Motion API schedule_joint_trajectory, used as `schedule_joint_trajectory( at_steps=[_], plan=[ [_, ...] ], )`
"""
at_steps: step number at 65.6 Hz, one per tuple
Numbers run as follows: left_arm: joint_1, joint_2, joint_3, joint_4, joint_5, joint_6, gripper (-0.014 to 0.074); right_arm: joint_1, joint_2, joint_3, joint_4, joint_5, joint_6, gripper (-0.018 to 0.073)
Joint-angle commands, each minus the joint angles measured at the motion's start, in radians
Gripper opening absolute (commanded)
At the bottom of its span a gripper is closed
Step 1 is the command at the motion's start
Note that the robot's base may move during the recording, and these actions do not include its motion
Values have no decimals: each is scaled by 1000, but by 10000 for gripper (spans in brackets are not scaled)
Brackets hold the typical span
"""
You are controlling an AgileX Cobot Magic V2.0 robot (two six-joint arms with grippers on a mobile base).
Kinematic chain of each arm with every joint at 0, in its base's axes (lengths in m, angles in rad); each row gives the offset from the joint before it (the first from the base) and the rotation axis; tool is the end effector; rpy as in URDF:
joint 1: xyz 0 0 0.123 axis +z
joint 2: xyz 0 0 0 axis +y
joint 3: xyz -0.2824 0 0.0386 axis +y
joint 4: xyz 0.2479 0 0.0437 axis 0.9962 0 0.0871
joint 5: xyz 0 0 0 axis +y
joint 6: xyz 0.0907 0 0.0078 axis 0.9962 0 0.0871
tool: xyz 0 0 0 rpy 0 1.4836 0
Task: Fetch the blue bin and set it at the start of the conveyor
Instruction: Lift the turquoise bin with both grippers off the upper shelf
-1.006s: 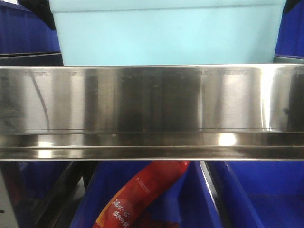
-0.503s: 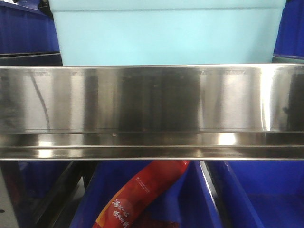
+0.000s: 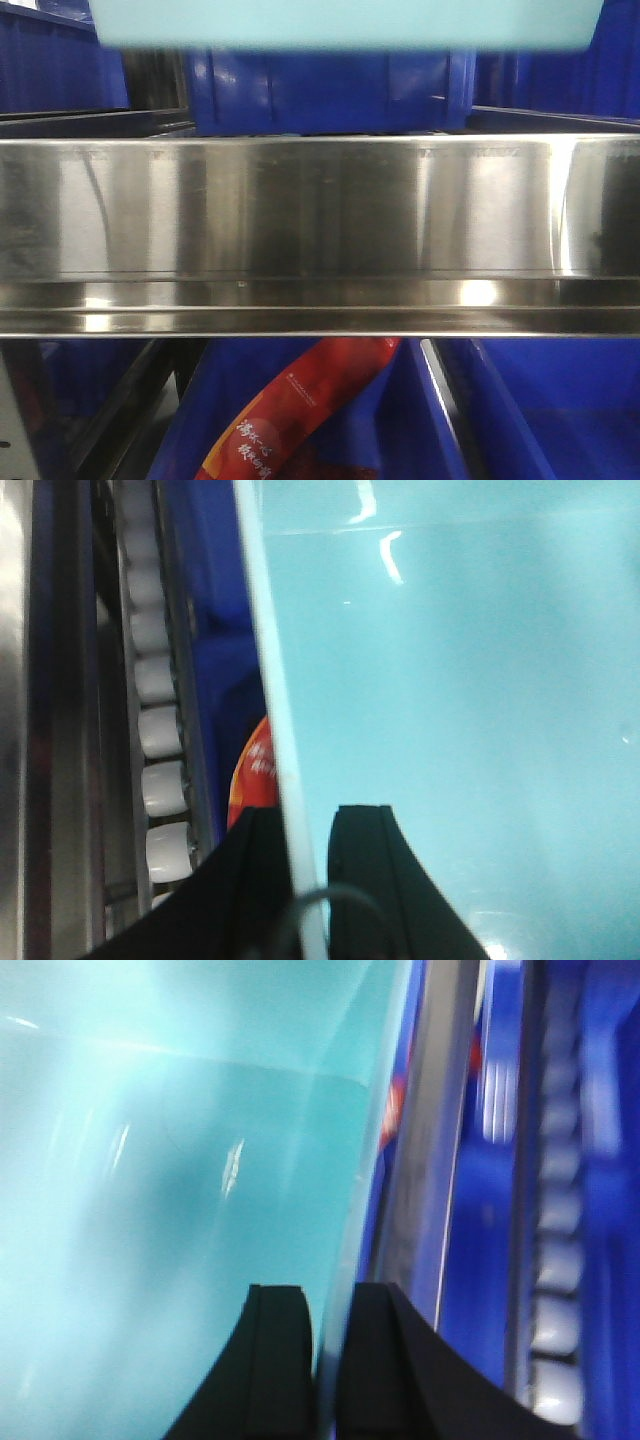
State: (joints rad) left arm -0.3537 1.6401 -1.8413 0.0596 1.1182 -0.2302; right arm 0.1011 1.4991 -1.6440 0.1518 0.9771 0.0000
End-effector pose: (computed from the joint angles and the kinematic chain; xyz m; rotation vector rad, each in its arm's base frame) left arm 0.3333 -0.1179 0.4273 0.1549 2.4025 -0.1957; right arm 0.3211 0.0441 0.4255 -0.0825 2.3138 0.2401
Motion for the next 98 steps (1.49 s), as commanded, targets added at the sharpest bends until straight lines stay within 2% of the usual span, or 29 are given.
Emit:
schedule_joint_trajectory(
  at_steps=[1, 14, 47, 60, 98],
  plan=[
    [-10, -69, -9, 12, -9, 10, -111, -7, -75, -12, -44, -35, -25, -152],
    [-14, -115, -9, 8, -7, 10, -111, -7, -143, -12, -44, -49, -25, -152],
    [-14, -112, -9, 15, -27, 10, -111, -7, -143, -12, -44, -52, -25, -152],
    [-14, -112, -9, 15, -106, 10, -111, -7, -143, -12, -44, -52, -25, -152],
    [-14, -112, -9, 15, -432, 10, -111, -7, -143, -12, -44, -55, -25, -152]
  ],
)
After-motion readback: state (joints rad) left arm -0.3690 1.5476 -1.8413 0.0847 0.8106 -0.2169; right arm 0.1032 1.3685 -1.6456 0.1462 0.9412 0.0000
